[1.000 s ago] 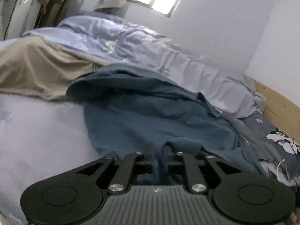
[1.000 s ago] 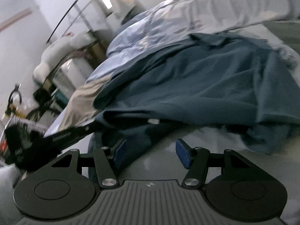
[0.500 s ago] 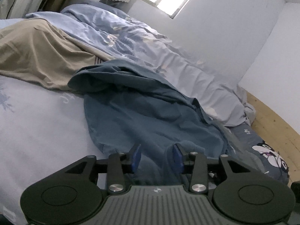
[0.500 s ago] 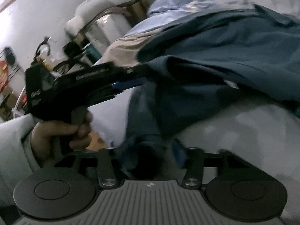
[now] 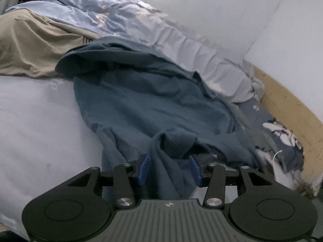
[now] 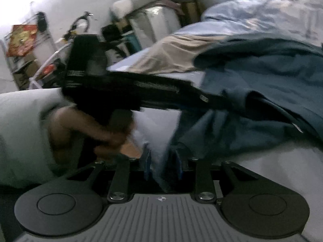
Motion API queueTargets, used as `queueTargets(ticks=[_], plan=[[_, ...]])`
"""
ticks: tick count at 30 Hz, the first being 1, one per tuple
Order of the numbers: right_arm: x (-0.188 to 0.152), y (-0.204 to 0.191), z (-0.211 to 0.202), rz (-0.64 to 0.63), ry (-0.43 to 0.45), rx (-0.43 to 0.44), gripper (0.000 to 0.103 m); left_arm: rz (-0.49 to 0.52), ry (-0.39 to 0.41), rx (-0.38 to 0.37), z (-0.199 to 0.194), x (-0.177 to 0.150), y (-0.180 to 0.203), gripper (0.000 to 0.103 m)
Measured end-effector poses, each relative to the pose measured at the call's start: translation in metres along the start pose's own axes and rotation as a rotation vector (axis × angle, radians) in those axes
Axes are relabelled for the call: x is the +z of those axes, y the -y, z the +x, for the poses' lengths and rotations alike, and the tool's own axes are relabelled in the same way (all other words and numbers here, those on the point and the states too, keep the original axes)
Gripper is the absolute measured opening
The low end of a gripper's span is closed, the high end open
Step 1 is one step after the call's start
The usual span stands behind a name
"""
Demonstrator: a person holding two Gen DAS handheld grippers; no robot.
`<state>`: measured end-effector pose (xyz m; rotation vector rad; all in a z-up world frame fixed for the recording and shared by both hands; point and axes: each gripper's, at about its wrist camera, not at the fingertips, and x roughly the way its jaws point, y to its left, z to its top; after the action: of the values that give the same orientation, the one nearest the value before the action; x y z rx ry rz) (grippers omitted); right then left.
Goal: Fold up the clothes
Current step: 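Grasp the shirt hem with the right gripper beside the left gripper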
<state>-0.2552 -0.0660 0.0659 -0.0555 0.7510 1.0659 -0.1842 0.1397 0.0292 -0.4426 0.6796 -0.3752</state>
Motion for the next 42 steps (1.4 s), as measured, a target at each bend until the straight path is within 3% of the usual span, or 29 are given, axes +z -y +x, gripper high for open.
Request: queueTargets(ticks=[2, 4, 7, 11, 24, 27, 30, 34, 42], plan=[[-0.002, -0.006, -0.001, -0.026, -0.002, 0.039, 0.042, 0.004, -0.013, 0.018, 0.003, -0.001, -0.001, 0.041], [-0.005, -0.009, -0.001, -0.042, -0.011, 0.064, 0.042, 0.006, -0.01, 0.044, 0.004, -0.001, -0.003, 0.018], [-0.007, -0.003, -0.003, -0.019, -0.006, 0.013, 0.042, -0.046, 0.019, 0.052, 0.0, 0.0, -0.014, 0.01], [-0.006, 0.021, -0.011, 0.118, 0.003, -0.056, 0.042, -0.072, 0.037, 0.052, -0.004, 0.002, -0.019, 0.009], [-0.02, 0.088, -0.009, 0.642, 0.042, 0.009, 0.042, -0.076, 0.041, 0.049, -0.007, 0.002, -0.021, 0.009], [-0.019, 0.097, -0.002, 0.709, 0.064, 0.04, 0.041, -0.075, 0.042, 0.048, -0.006, 0.002, -0.021, 0.009], [-0.019, 0.099, 0.006, 0.756, 0.076, 0.08, 0.034, -0.076, 0.043, 0.045, -0.007, 0.002, -0.022, 0.009], [-0.019, 0.097, 0.019, 0.764, 0.04, 0.064, 0.034, -0.078, 0.046, 0.042, -0.007, 0.001, -0.022, 0.009], [-0.018, 0.096, 0.032, 0.787, 0.032, 0.048, 0.02, -0.075, 0.051, 0.035, -0.01, 0.001, -0.022, 0.008]])
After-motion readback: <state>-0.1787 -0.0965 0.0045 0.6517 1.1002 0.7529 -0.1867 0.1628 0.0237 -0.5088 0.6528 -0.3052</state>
